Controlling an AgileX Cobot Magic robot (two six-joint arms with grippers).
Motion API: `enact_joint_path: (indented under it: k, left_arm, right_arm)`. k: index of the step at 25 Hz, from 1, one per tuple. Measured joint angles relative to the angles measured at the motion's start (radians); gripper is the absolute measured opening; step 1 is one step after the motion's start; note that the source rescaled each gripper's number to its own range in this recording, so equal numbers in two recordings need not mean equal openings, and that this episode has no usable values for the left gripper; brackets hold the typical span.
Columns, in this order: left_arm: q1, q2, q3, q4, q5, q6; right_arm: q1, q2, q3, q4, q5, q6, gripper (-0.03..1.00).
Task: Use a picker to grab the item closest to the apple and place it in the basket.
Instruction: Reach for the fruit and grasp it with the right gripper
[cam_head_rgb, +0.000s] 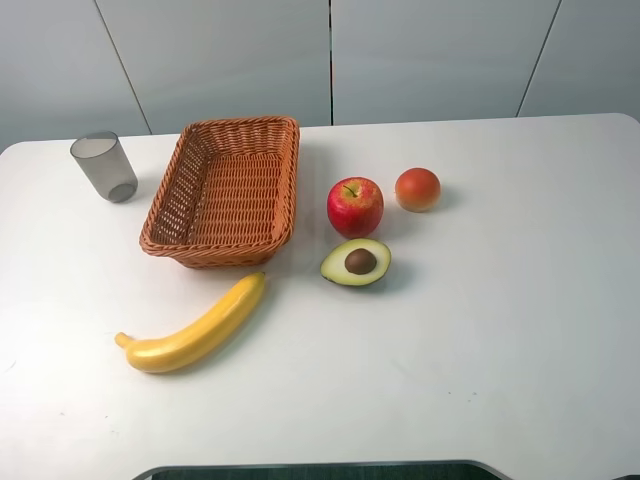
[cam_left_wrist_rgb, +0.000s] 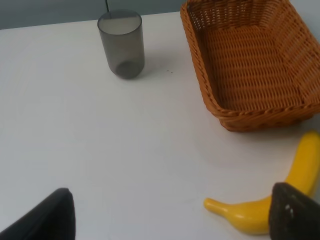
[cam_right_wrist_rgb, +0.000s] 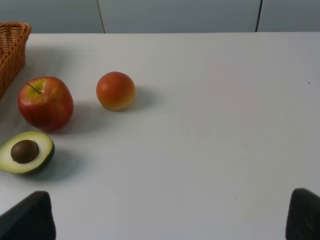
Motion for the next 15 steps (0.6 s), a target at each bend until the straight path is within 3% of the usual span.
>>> enact_joint_path:
  k: [15]
  left_arm:
    - [0.0,0.0,0.0,0.0,0.0,0.0]
  right_arm:
    - [0.0,0.0,0.0,0.0,0.0,-0.002,1.0]
